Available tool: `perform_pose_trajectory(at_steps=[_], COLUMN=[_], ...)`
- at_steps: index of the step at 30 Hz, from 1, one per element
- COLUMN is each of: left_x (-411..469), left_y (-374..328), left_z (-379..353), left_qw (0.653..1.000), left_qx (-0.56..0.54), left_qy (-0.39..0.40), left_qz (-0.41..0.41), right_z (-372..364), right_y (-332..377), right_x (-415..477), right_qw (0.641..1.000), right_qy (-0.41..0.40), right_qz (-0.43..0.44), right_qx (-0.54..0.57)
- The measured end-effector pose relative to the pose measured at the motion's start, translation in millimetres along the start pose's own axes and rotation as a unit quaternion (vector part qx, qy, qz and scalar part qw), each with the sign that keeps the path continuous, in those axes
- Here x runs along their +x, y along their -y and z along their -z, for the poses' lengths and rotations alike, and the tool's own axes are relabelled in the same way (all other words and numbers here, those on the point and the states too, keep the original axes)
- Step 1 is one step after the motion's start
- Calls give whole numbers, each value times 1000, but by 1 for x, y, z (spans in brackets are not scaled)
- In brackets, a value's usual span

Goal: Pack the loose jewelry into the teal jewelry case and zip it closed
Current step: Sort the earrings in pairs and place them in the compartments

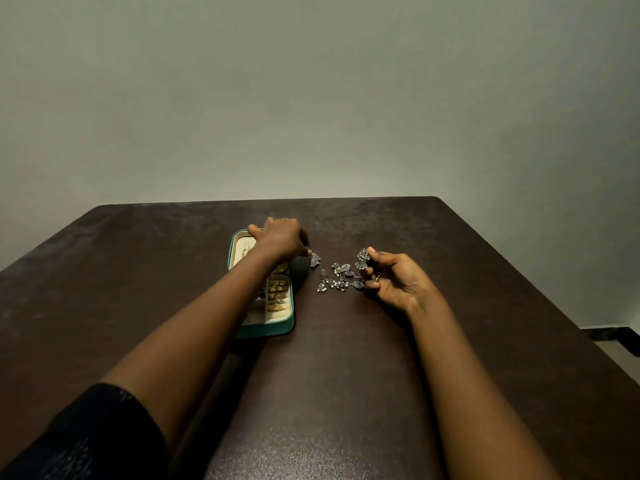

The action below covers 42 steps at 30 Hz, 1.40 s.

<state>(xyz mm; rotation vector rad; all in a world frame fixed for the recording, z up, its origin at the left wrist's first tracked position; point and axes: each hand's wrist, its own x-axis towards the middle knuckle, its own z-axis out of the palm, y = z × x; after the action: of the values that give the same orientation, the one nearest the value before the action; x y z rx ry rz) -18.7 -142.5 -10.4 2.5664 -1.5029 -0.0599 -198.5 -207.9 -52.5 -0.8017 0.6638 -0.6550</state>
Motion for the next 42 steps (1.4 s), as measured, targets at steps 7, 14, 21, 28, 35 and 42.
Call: perform_pose_trajectory(at_steps=[7,14,21,28,35,42], left_x=[2,-7,-11,-8,-31,-55], left_y=[-13,-21,-28,-21,-9,16], left_z=[-10,-12,-19,-2,19,26], left_qw=[999,997,999,994,936,868], left_qx=[37,68,30,-107,-349,-488], left_qy=[-22,-23,-26,-22,-18,24], left_qz=[21,42,28,-6,-42,-86], right_z=[4,5,5,4,2,-8], right_y=[3,3,2,3,3,1], right_x=[1,1,2,0,1,-5], right_qw=[1000,1000,1000,1000,998,996], right_qy=[21,19,19,11,16,32], right_qz=[6,7,15,24,61,79], right_qx=[6,7,7,2,-3,-23])
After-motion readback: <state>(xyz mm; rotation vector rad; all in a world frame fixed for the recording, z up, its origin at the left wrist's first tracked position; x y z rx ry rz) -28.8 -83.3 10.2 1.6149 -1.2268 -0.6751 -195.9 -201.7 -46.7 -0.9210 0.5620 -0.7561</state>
